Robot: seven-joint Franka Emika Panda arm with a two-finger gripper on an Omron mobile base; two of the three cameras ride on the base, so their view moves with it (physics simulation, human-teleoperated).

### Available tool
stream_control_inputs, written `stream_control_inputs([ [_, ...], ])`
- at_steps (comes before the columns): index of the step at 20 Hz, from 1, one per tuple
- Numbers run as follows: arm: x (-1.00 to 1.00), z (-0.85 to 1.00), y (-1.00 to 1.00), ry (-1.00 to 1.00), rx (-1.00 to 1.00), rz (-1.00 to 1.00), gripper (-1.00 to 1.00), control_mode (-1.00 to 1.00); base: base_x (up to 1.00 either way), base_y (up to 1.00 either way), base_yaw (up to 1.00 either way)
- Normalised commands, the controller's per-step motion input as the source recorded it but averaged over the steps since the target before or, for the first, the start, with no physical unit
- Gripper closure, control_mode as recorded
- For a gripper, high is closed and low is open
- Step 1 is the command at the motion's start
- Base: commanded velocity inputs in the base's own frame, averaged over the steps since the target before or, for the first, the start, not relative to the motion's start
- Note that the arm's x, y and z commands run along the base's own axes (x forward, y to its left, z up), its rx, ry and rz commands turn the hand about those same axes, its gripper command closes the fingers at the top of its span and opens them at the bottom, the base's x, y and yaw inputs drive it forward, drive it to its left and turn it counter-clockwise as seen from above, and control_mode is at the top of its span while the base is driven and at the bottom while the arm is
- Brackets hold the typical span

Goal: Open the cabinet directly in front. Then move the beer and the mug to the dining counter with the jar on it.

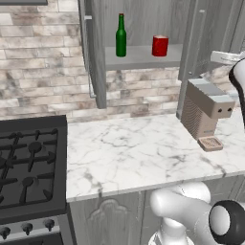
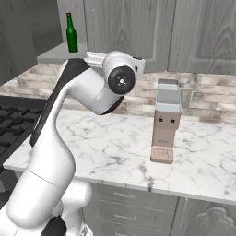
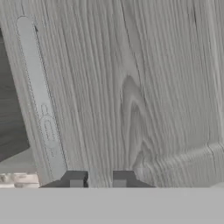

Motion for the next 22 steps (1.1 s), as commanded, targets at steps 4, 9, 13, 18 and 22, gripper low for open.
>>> stream_control_inputs([
  [4,-0.7,-0.39,-0.62,-0.31,0.06,0.0,-1.0,-1.0,0.0,0.0,0.0],
  [9,-0.94,-0.03,0.41,-0.1,-0.03,0.01,-1.0,-1.0,0.0,0.0,0.0],
  [13,-0.78,0.61,1.0,-0.01,-0.31,0.03,-1.0,-1.0,0.0,0.0,0.0],
  [18,-0.22,0.45,1.0,0.03,-0.53,0.05,-1.0,-1.0,0.0,0.0,0.0],
  [22,0.0,0.06,1.0,0.05,-0.52,0.05,-1.0,-1.0,0.0,0.0,0.0],
])
